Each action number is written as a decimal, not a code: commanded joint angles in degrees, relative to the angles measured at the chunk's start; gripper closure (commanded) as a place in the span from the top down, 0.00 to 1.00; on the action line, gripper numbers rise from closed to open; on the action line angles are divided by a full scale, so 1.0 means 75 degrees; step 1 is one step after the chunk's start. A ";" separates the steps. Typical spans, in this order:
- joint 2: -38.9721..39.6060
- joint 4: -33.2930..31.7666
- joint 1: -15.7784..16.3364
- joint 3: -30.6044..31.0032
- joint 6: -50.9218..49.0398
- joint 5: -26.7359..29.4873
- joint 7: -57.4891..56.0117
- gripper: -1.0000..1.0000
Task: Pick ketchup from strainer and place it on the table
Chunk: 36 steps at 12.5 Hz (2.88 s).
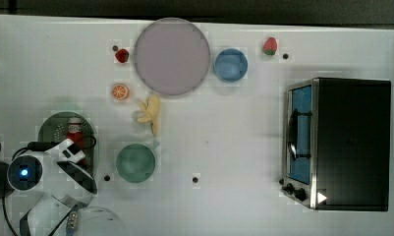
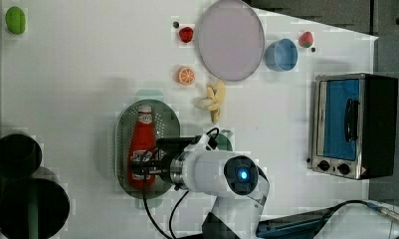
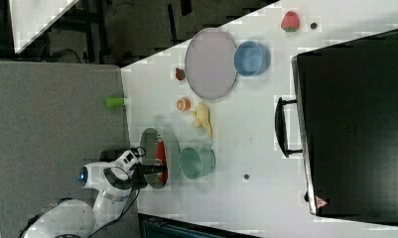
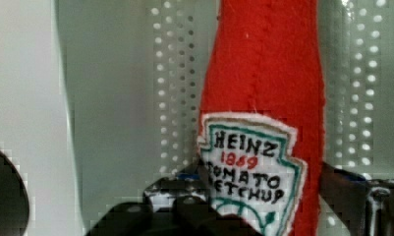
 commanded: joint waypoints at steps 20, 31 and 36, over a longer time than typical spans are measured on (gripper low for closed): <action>-0.3950 0.1915 -0.1351 -0.0409 -0.5338 0.3326 -0.2917 0.61; -0.3949 0.2084 -0.1929 -0.3321 -0.5346 0.3295 -0.4793 0.61; -0.3910 0.1107 -0.1954 -0.4079 -0.5269 0.3291 -0.4842 0.61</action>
